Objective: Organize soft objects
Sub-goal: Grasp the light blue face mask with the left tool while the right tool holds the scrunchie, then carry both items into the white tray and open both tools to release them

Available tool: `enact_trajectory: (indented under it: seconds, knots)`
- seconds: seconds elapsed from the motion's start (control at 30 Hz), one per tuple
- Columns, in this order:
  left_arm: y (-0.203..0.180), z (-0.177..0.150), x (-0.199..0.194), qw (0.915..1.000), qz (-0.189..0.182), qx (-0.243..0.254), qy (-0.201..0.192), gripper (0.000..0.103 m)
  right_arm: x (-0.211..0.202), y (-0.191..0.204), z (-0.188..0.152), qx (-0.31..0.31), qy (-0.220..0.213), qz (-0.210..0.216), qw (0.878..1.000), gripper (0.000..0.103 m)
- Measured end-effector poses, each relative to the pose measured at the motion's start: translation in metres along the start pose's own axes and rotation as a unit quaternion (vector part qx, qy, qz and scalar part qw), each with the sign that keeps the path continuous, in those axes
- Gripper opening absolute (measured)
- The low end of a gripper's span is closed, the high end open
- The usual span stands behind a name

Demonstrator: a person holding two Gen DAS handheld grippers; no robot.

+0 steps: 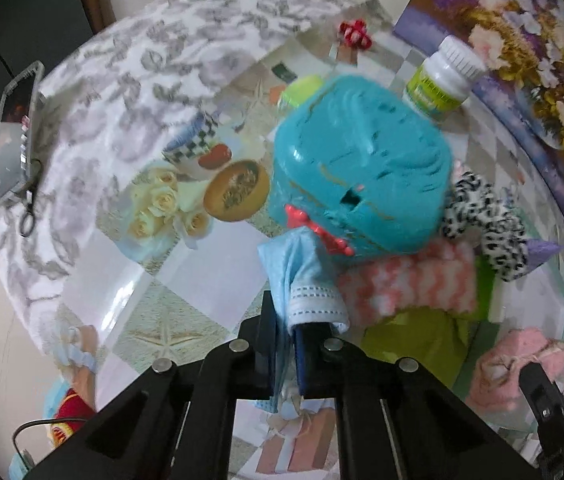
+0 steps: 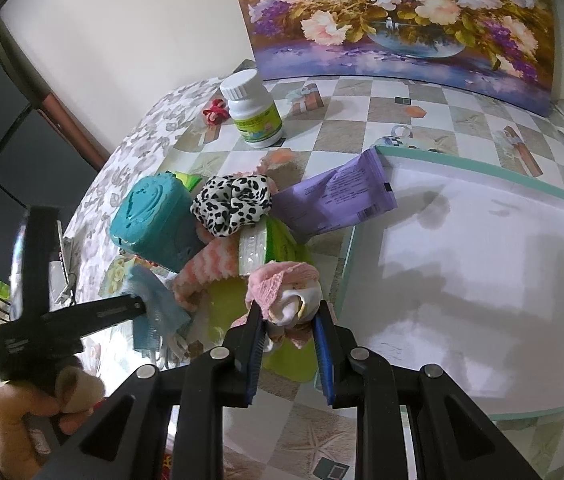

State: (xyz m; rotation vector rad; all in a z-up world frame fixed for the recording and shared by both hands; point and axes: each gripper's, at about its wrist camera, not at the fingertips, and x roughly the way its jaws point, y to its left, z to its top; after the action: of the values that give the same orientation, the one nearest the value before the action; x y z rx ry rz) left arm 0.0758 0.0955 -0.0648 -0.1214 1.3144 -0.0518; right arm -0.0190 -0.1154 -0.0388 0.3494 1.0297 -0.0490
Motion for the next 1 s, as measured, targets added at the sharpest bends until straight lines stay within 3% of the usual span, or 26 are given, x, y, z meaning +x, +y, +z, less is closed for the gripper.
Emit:
enact_trajectory:
  seconds: [0.37,0.5,0.73,1.0]
  knots:
    - [-0.033,-0.018,-0.063,0.9924,-0.016,0.043,-0.114,0.007,-0.014,-0.006,0.003,0.015,-0.022,-0.012,1.000,0.025]
    - [-0.062,-0.026,-0.078,0.9860,-0.031,0.080,-0.143,0.007,-0.026,-0.019,0.007,0.027,-0.043,-0.052,0.997,0.027]
    - [-0.124,-0.052,-0.087,0.9709,-0.065,0.168,-0.157,0.008,-0.041,-0.065,0.008,0.091,-0.056,-0.106,0.989,0.028]
    - [-0.180,-0.073,-0.079,0.9559,-0.118,0.230,-0.140,0.008,-0.058,-0.140,-0.004,0.213,-0.053,-0.137,0.966,0.028]
